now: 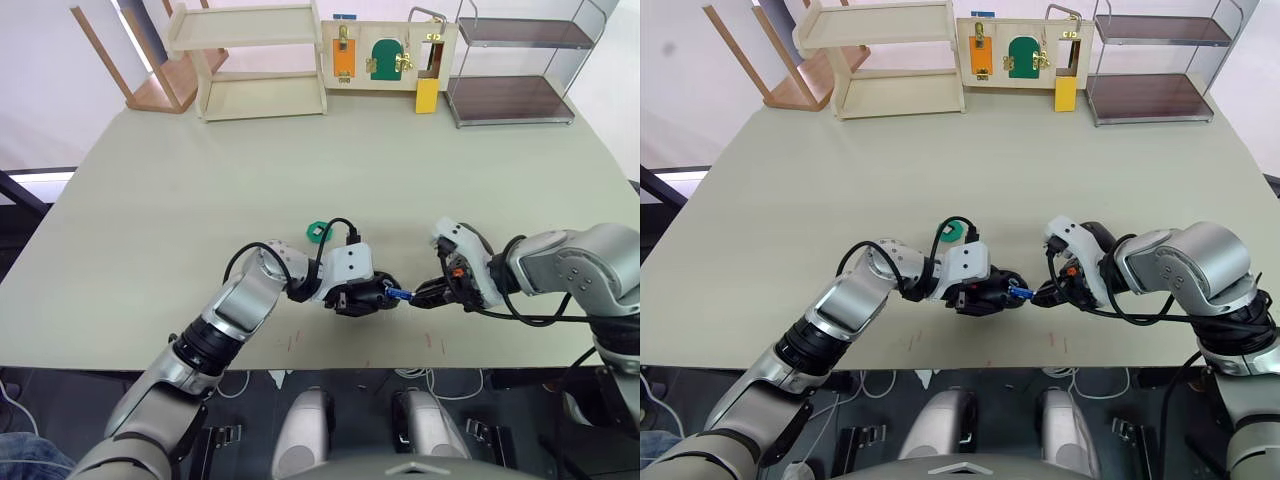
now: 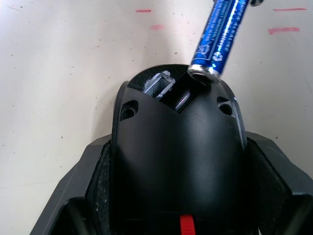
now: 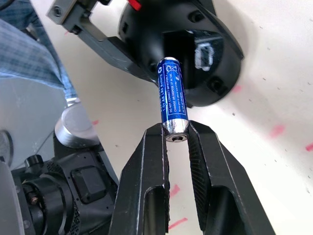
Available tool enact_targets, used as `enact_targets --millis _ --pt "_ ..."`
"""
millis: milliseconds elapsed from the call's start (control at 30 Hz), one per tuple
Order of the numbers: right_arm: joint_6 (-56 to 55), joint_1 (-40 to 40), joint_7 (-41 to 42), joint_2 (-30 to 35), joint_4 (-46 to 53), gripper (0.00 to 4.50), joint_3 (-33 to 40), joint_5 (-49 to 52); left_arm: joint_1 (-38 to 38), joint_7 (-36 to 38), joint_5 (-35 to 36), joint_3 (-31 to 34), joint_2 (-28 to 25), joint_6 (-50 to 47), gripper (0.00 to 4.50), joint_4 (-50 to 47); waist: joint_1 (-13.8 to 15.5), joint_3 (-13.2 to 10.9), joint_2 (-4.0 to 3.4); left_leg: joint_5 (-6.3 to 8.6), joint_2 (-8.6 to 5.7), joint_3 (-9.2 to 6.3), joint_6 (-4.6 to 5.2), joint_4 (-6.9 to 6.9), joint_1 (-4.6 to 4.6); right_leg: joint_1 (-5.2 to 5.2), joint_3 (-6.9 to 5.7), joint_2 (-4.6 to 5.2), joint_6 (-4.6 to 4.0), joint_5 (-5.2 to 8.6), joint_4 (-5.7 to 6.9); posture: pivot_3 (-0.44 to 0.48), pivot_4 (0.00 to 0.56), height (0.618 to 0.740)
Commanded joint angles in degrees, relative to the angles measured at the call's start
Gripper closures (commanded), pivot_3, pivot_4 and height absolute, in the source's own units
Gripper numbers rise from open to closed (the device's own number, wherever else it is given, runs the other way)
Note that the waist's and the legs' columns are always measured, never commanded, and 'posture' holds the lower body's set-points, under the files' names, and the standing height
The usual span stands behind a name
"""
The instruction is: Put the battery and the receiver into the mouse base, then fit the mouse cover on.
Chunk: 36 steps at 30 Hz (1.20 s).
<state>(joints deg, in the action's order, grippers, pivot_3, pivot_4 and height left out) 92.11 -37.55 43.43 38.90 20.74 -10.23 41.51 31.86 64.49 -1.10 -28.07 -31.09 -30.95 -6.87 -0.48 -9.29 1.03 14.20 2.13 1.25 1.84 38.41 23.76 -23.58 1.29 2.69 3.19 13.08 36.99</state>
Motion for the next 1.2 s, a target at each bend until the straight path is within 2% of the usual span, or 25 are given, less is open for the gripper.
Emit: enact_targets --millis 33,200,433,633,867,1133,1200 --pt "0.39 -1.37 -2.64 0.15 -0.73 4.43 0.46 2.82 -1.60 0.25 -1.82 -3.66 -0.35 -0.99 1.54 2.01 -0.01 0.00 0.00 0.00 0.00 0.00 0.00 0.00 0.00 0.00 0.00 0.00 0.00 0.00 0.00 0.000 0.150 0.740" --pt "0.39 -2.51 -7.91 -0.26 -2.92 4.43 -0.92 5.34 -1.51 0.14 -1.81 -3.64 -0.20 -1.04 1.54 2.04 -0.04 0.00 0.00 0.00 0.00 0.00 0.00 0.00 0.00 0.00 0.01 0.00 0.00 0.00 0.00 0.000 0.150 0.740" --pt "0.39 -4.93 -15.06 1.05 -5.36 4.43 -4.73 15.28 -1.49 0.16 -1.79 -3.69 -0.04 -1.08 1.54 2.09 -0.04 0.01 -0.01 0.00 0.00 -0.01 0.00 0.00 0.00 0.00 0.02 0.01 0.01 -0.01 0.00 0.000 0.150 0.740" --pt "0.39 -7.69 -26.62 0.17 -12.22 4.43 -7.31 26.88 -1.57 -0.11 -1.84 -3.70 0.20 -1.12 1.54 2.19 -0.07 0.03 -0.02 0.00 0.01 -0.02 0.00 0.00 -0.01 0.00 0.03 0.02 0.00 -0.01 0.00 0.000 0.150 0.740" --pt "0.39 -11.41 -39.98 -4.13 -22.88 4.43 -8.16 39.28 -1.83 -0.23 -1.82 -3.67 0.38 -1.29 1.54 2.15 -0.17 0.08 -0.03 0.00 0.01 0.00 0.01 0.00 -0.02 0.00 0.03 0.01 0.00 -0.01 0.02 0.000 0.150 0.740" --pt "0.39 -12.53 -52.49 -6.35 -28.31 4.43 -7.81 49.57 -2.28 -0.52 -1.93 -3.59 0.56 -1.43 1.54 1.99 -0.38 0.48 -0.06 0.00 0.03 0.00 0.01 -0.02 -0.05 0.01 0.04 0.00 0.00 -0.01 0.04 0.000 0.150 0.740" --pt "0.39 -12.44 -54.28 -6.22 -28.32 3.39 -7.94 51.35 -2.24 -0.54 -1.97 -3.57 0.64 -1.51 1.54 2.00 -0.40 0.60 -0.09 0.00 0.04 -0.01 0.01 -0.02 -0.05 0.01 0.04 -0.01 0.00 -0.01 0.04 0.000 0.150 0.740"
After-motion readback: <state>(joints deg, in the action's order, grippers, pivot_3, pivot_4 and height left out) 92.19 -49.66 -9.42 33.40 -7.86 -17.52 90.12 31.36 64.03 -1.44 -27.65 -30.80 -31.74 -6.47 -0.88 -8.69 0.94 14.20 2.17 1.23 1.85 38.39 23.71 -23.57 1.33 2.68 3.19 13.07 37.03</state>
